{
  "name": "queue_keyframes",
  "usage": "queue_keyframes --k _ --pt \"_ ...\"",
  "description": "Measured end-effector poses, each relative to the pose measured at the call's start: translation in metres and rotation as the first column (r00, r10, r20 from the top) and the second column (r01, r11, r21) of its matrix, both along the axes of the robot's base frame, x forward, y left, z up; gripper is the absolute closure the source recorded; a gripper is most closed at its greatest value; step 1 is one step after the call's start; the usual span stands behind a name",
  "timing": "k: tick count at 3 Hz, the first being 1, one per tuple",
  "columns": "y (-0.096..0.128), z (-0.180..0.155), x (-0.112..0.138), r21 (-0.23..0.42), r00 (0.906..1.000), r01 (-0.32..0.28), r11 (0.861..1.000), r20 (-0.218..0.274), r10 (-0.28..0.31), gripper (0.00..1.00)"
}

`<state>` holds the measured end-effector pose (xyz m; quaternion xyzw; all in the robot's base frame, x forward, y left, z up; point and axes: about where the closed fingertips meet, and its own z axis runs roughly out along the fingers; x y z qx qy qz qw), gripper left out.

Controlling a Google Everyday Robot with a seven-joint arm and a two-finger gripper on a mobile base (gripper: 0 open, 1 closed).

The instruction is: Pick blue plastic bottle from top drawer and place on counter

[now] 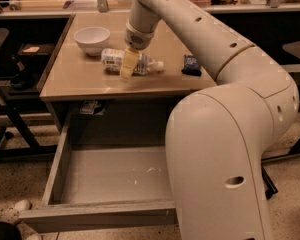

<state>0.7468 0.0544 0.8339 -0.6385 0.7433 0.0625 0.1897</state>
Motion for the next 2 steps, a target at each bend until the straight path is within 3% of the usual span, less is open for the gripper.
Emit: queue_keyframes --k 2 --pt "0.0014 0.0041 -0.001 -0.001 0.9998 0.007 1.0 -0.019 -0.007 0.0"
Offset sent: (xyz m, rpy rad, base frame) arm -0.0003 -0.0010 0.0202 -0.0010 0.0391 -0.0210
